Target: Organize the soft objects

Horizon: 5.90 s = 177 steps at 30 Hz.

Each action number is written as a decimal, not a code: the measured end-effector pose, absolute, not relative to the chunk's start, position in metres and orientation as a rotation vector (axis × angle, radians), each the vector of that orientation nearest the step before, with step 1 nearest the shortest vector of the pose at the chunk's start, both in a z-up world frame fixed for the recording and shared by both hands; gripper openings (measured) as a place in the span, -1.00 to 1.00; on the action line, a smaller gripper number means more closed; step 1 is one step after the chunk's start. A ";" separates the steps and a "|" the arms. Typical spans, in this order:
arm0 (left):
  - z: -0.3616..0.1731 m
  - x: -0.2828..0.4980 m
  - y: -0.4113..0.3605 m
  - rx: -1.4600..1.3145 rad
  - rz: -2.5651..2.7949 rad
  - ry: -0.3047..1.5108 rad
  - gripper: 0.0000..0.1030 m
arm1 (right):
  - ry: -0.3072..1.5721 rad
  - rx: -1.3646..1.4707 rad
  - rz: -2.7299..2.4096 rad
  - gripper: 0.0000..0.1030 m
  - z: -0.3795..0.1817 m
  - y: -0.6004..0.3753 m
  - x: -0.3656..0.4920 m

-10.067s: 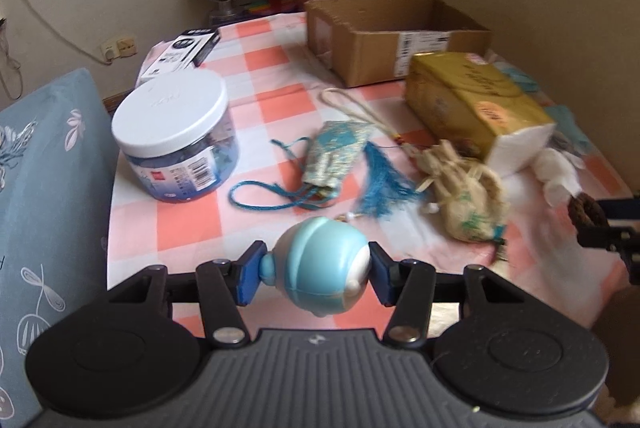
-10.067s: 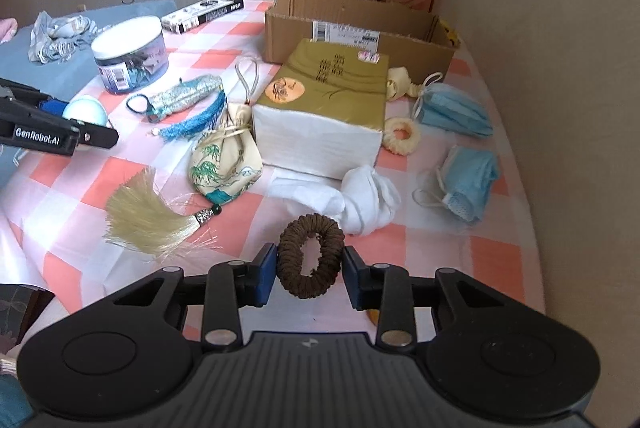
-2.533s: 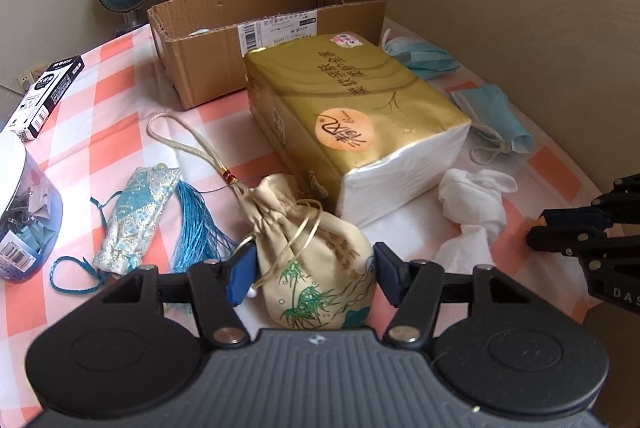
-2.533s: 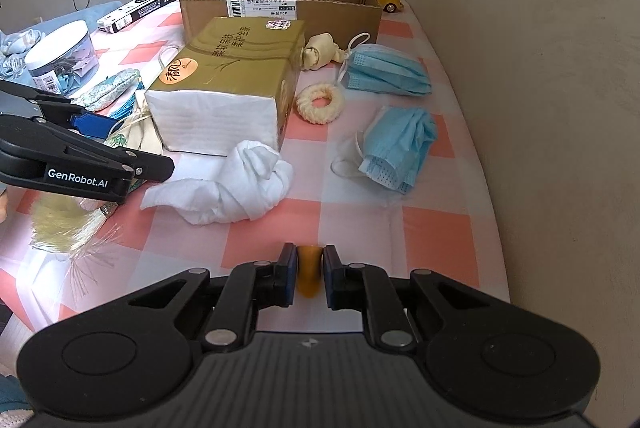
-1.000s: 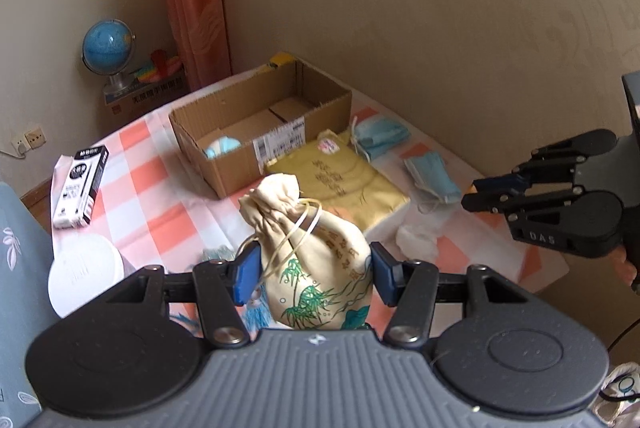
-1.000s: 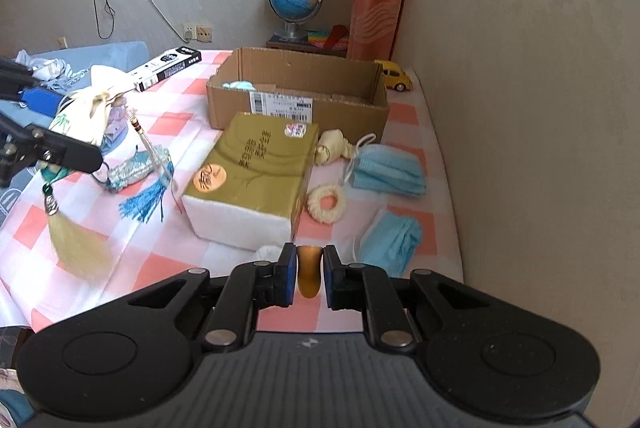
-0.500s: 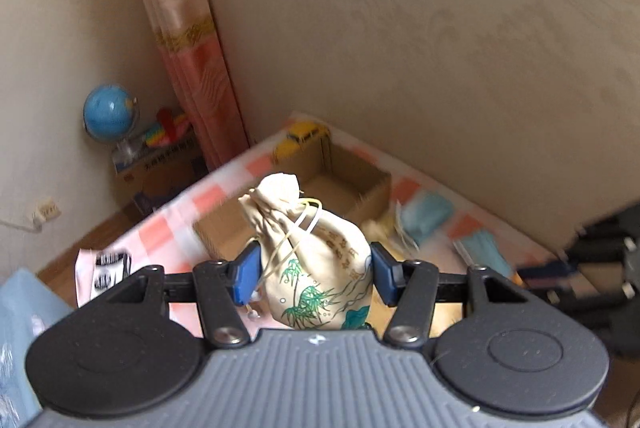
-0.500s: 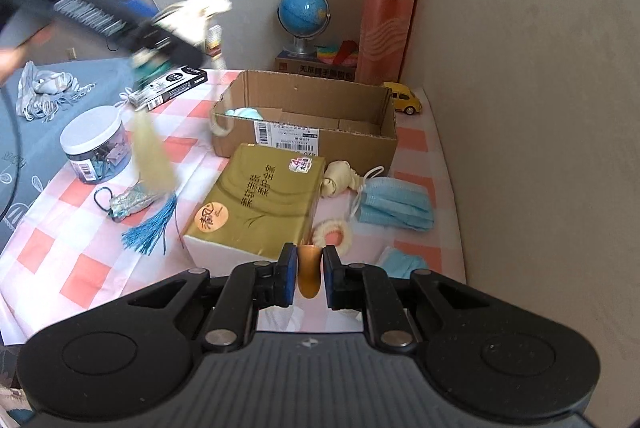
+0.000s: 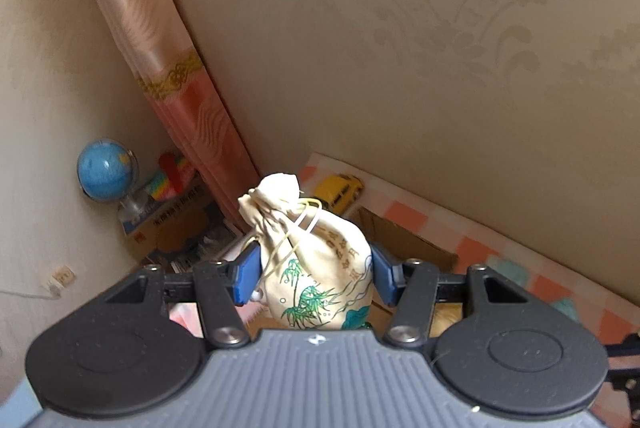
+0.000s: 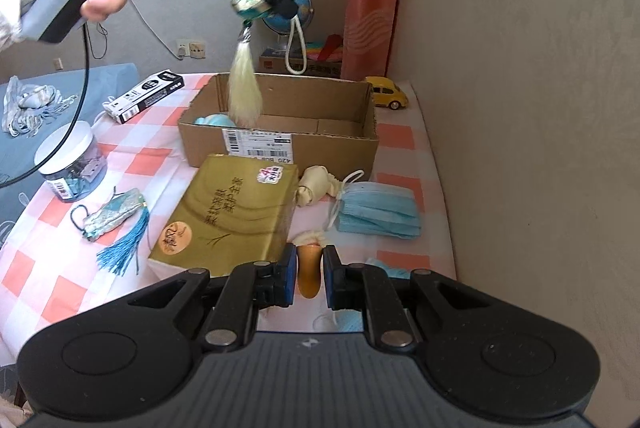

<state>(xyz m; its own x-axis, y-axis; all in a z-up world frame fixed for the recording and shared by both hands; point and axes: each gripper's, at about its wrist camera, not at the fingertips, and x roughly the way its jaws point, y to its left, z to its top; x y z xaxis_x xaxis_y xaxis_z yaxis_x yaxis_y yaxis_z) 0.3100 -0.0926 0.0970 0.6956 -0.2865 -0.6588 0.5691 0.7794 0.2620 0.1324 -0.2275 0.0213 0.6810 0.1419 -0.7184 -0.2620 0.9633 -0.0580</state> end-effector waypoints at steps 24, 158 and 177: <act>0.047 0.325 -0.098 0.414 -0.519 0.775 0.62 | 0.796 -0.145 0.217 -0.67 0.021 -0.229 0.150; -0.069 0.167 0.031 0.043 -0.244 0.905 -0.46 | 0.909 -0.188 0.267 0.14 -0.064 -0.188 0.111; -0.032 0.143 0.040 0.112 -0.316 0.894 -0.64 | 0.835 -0.186 0.244 0.08 -0.032 -0.195 0.096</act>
<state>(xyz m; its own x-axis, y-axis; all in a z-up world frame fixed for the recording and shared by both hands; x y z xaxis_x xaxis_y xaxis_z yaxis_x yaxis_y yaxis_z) 0.1430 0.0398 -0.0323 0.5836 -0.2236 -0.7807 0.3164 0.9480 -0.0350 0.0959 -0.1948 -0.0325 0.6460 0.1406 -0.7503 -0.2856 0.9560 -0.0668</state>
